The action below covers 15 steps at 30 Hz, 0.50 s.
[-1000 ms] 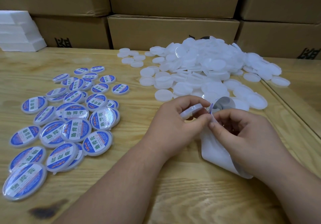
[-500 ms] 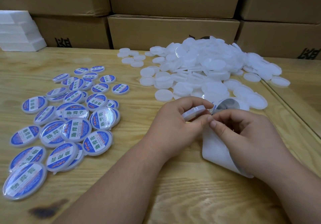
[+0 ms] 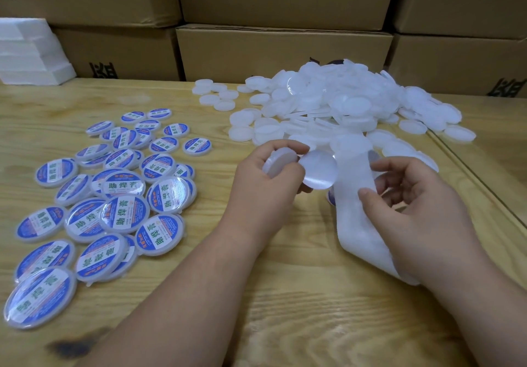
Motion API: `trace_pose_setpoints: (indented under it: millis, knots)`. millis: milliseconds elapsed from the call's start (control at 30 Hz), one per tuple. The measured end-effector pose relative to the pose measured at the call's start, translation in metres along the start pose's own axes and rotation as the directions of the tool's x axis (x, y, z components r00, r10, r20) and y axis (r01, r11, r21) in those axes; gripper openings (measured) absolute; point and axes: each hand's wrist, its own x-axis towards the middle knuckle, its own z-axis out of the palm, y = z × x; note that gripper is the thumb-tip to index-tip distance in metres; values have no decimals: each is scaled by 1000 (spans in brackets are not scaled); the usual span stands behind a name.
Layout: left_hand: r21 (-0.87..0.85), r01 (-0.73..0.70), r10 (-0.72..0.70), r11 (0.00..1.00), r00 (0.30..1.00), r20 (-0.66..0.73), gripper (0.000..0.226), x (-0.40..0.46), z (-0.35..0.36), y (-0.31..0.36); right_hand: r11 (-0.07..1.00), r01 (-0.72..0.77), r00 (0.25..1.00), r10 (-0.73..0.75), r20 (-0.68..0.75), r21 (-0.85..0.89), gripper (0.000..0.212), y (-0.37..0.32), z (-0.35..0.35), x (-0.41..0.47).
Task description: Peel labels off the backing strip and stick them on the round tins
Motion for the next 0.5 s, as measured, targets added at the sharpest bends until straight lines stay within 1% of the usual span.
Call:
trace_pose_setpoints:
  millis: [67, 167, 200, 300, 500]
  knots:
    - [-6, 12, -12, 1000, 1000, 18, 27, 0, 1, -1, 996, 94, 995, -94, -15, -13, 35, -6, -1, -2]
    - [-19, 43, -41, 999, 997, 64, 28, -1, 3, -2, 955, 288, 957, -289, -5, -68, 37, -12, -1, -7]
    - [-22, 51, -49, 998, 995, 86, 28, -2, 3, -3, 945, 321, 947, -321, 0, -70, 35, -13, -1, -8]
    - [-65, 83, -73, 994, 986, 149, 29, -3, 3, -2, 943, 326, 945, -326, 14, -62, 28, -15, 0, -8]
    - [-217, 166, -120, 962, 970, 210, 29, -3, 5, -1, 941, 332, 943, -333, 6, -56, 28, -19, -2, -9]
